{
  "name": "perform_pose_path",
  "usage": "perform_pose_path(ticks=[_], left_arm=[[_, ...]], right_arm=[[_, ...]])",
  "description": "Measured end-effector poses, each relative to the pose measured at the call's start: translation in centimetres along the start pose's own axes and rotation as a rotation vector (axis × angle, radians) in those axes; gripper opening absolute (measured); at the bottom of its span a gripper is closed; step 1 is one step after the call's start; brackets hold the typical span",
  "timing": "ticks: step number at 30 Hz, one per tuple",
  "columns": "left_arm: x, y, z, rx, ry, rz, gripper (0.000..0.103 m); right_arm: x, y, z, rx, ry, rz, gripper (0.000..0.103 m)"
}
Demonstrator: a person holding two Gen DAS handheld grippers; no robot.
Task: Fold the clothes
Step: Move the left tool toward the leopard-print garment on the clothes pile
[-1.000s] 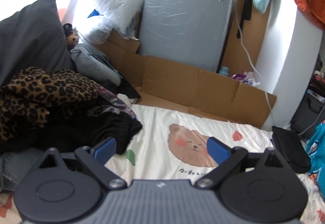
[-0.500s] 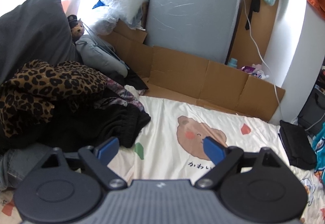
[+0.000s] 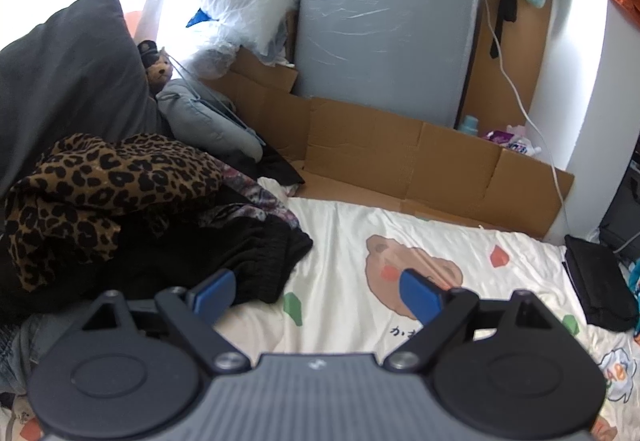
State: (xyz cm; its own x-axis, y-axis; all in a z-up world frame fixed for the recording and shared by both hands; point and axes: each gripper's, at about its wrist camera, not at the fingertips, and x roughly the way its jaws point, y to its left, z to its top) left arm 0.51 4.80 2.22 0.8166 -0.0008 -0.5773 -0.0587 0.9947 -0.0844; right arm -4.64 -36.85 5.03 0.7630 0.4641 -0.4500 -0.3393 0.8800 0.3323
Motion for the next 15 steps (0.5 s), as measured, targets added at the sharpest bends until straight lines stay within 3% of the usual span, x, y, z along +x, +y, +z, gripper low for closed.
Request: perform_pose_path(ticks=[7,15], left_arm=[[0.2,1.3,0.2,-0.018,0.002,0.037,0.091],[0.7,3.3,1.2,-0.021,-0.012,0.096,0.091]], right_arm=[[0.7,0.1,0.0,-0.026,-0.007,0.061,0.102],[2.1,0.0,0.1,-0.011,0.067,0.029,0.102]])
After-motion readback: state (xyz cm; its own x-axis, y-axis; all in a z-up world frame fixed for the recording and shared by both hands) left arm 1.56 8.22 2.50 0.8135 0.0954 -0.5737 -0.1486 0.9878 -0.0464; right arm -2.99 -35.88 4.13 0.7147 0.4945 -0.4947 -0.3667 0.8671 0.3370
